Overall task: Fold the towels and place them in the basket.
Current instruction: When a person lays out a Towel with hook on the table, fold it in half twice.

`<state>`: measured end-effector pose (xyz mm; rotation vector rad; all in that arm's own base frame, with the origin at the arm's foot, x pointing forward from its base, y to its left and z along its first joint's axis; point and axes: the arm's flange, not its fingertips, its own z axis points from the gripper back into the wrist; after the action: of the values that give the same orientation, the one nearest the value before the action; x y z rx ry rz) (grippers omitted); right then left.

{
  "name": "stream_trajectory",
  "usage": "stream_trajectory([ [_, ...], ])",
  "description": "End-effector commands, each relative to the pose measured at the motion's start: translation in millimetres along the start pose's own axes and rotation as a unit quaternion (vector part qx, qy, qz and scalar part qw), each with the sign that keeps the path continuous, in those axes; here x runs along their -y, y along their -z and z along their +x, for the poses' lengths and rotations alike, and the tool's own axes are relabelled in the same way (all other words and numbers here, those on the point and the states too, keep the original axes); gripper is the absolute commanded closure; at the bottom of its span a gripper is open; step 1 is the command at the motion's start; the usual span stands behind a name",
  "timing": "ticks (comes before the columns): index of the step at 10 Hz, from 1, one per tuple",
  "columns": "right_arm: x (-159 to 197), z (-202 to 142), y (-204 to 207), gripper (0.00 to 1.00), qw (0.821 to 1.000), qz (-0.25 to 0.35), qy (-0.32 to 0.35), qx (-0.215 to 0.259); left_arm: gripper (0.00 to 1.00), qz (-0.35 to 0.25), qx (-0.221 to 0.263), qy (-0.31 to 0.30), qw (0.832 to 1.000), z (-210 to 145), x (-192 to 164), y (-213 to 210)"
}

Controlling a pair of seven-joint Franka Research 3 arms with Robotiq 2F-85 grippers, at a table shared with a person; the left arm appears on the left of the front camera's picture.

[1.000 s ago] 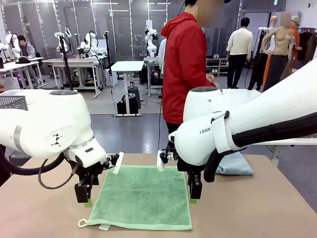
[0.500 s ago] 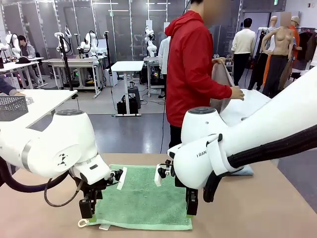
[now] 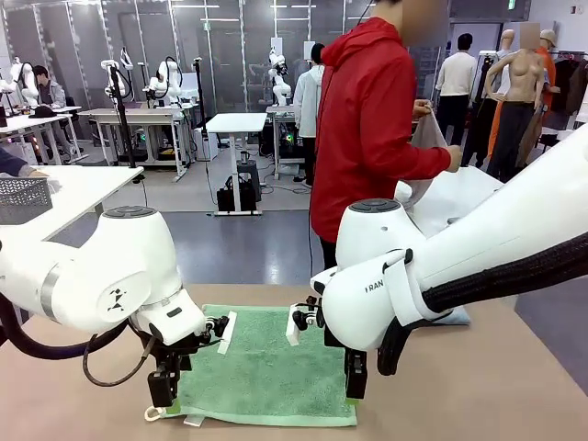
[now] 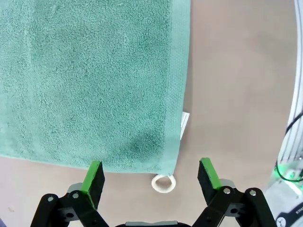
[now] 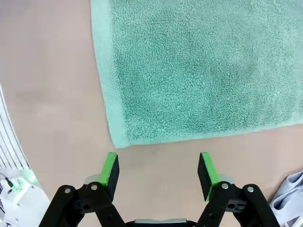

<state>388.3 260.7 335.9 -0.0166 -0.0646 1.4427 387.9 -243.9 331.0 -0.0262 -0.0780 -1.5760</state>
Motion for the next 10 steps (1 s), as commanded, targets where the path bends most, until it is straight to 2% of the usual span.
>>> stream_trajectory([
  [1, 0.0, 0.0, 0.0, 0.16, 1.0, 0.0, 0.0, 0.0, 0.0, -0.003, -0.001, -0.002, 1.0, -0.6, -0.2, -0.8],
  [3, -31.5, -8.1, 2.9, 0.16, 1.0, 0.009, 0.001, -0.007, 0.0, -0.003, -0.001, -0.002, 1.0, -0.6, -0.2, -0.8],
  [5, -46.9, -11.8, 10.0, 0.16, 1.0, 0.01, 0.0, -0.001, 0.0, -0.003, -0.001, -0.002, 1.0, -0.6, -0.2, -0.8],
  [10, -48.8, 2.1, 20.5, 0.16, 0.999, 0.015, -0.032, 0.014, 0.0, -0.004, -0.006, 0.02, 1.0, -5.3, 8.0, 9.6],
])
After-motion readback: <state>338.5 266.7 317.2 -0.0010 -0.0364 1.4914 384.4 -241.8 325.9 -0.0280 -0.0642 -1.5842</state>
